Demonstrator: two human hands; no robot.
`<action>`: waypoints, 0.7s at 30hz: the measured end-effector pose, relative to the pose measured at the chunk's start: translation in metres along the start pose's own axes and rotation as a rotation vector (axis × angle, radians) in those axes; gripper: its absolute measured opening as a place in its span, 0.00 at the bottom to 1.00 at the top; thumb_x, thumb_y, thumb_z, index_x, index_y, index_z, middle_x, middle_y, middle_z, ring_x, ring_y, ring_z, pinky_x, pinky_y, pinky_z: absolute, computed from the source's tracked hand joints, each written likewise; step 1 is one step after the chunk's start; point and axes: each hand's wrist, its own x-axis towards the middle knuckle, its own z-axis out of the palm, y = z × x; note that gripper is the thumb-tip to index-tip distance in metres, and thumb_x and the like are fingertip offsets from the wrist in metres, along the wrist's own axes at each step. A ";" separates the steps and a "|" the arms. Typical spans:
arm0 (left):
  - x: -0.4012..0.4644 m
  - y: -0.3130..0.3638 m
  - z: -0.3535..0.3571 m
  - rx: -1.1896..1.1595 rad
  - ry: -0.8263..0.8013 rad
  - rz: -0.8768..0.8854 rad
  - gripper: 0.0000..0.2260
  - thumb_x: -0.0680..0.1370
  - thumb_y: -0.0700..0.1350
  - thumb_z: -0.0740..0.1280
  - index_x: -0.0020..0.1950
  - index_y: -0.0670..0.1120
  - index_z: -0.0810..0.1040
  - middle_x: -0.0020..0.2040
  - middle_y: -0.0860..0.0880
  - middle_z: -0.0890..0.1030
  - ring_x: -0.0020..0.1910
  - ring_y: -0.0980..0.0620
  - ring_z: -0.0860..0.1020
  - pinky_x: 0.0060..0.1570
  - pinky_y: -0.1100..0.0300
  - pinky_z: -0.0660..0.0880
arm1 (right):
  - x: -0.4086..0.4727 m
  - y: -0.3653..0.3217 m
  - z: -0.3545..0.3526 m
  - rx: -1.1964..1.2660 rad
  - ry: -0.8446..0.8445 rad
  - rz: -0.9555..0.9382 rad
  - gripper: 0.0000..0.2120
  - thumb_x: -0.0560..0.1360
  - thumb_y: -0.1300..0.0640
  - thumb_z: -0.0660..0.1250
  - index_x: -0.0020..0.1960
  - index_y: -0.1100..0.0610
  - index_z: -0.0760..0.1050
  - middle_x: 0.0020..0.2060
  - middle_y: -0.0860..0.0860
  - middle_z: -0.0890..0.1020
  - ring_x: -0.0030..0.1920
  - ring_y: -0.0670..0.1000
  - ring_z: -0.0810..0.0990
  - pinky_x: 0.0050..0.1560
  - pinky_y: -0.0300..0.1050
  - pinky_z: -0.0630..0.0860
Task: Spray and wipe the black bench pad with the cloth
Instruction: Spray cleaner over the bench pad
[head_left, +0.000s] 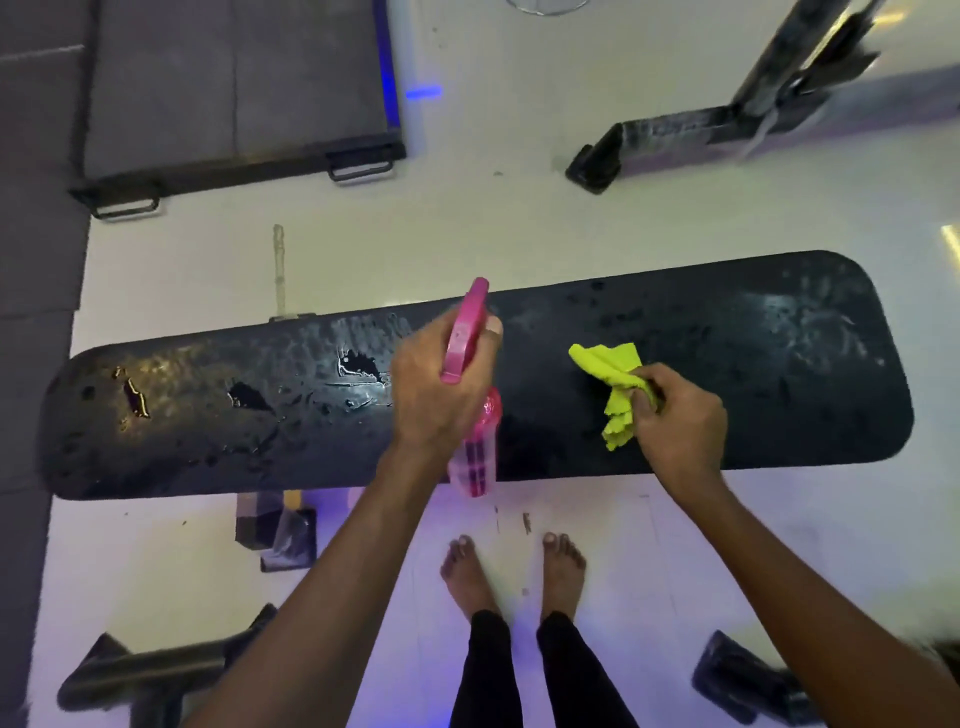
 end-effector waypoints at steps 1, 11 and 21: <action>0.007 0.009 0.007 -0.004 0.012 0.024 0.16 0.81 0.54 0.67 0.43 0.42 0.81 0.31 0.40 0.78 0.30 0.36 0.79 0.35 0.39 0.79 | -0.001 0.003 -0.008 0.028 -0.010 0.023 0.08 0.78 0.59 0.71 0.56 0.55 0.84 0.41 0.60 0.87 0.42 0.65 0.84 0.45 0.56 0.81; 0.046 0.028 0.070 0.091 0.075 0.161 0.15 0.82 0.49 0.70 0.64 0.42 0.80 0.44 0.42 0.84 0.43 0.43 0.83 0.53 0.46 0.80 | -0.019 0.037 -0.052 0.360 -0.136 0.142 0.08 0.76 0.67 0.73 0.52 0.58 0.85 0.41 0.51 0.87 0.43 0.50 0.86 0.51 0.48 0.83; 0.041 0.025 0.059 0.120 -0.134 0.023 0.38 0.74 0.49 0.79 0.81 0.49 0.66 0.59 0.52 0.85 0.51 0.63 0.83 0.58 0.71 0.75 | -0.034 0.026 -0.063 0.568 -0.349 0.200 0.06 0.79 0.71 0.69 0.52 0.64 0.82 0.45 0.58 0.86 0.44 0.53 0.84 0.47 0.38 0.81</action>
